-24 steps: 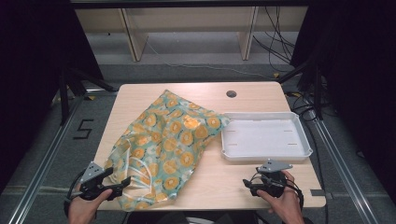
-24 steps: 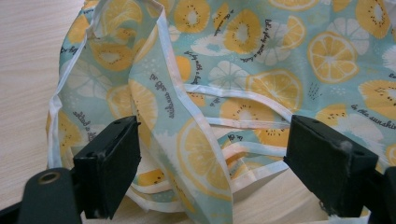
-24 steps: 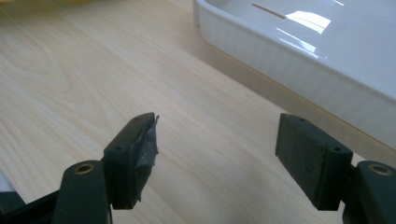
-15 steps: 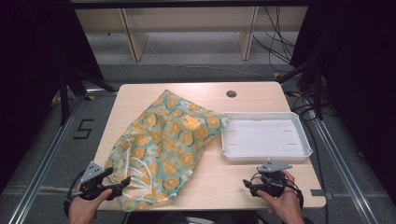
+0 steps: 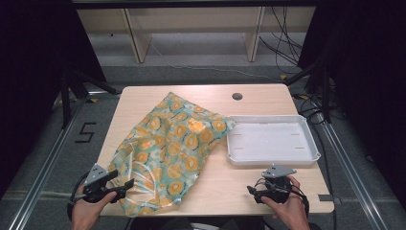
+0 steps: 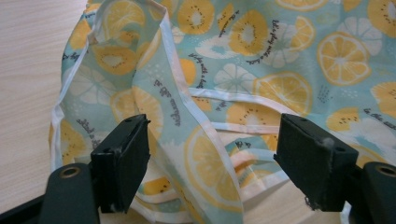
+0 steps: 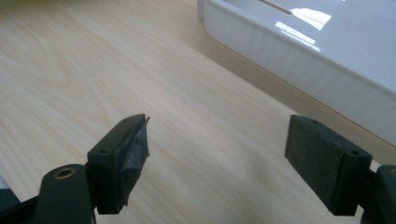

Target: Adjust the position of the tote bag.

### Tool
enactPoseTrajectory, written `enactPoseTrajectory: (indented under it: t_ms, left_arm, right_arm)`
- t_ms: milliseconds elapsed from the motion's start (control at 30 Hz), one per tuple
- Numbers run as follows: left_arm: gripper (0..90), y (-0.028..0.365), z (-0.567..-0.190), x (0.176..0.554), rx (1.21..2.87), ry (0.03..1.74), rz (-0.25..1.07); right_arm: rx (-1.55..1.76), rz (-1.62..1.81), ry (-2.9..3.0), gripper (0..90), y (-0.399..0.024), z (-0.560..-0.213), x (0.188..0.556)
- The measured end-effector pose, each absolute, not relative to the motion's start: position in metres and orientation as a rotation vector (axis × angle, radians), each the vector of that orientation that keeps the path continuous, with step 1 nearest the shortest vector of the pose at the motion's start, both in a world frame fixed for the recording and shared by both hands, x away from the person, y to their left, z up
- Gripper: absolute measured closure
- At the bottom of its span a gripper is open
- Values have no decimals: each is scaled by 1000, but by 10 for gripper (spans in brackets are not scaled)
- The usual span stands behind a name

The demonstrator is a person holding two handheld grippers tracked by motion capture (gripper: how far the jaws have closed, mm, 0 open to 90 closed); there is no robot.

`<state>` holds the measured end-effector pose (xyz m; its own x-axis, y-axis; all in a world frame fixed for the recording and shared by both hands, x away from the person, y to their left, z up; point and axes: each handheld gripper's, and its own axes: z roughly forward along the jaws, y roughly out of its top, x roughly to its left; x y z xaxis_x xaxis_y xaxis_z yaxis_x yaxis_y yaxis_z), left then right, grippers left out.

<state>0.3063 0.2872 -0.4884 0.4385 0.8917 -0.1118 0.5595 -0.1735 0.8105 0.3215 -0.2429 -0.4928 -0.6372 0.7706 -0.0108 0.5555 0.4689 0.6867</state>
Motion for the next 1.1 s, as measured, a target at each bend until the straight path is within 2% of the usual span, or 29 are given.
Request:
enactPoseTrajectory:
  t_ms: [267, 633, 767, 800, 833, 867, 1033, 1100]
  left_arm:
    - [378, 288, -490, 324, 1882, 1237, 510]
    - [414, 291, -486, 358, 1912, 1267, 559]
    - [495, 290, -489, 372, 1938, 1249, 520]
    - [555, 290, -489, 372, 1938, 1249, 520]
    - [555, 291, -489, 373, 1957, 1237, 525]
    - [650, 291, -488, 374, 1963, 1218, 525]
    - [834, 291, -488, 370, 2010, 1172, 539]
    - [869, 291, -488, 366, 2022, 1148, 526]
  right_arm:
    - [1152, 933, 2422, 219, -239, -493, 320]
    - [1118, 922, 2440, 219, -236, -495, 321]
    - [1122, 929, 2444, 219, -234, -495, 322]
    - [1122, 929, 2444, 219, -234, -495, 322]
    - [1113, 927, 2443, 219, -234, -496, 322]
    - [1117, 924, 2445, 219, -234, -496, 322]
    - [1100, 915, 2457, 222, -232, -495, 322]
    - [1094, 922, 2450, 223, -231, -496, 322]
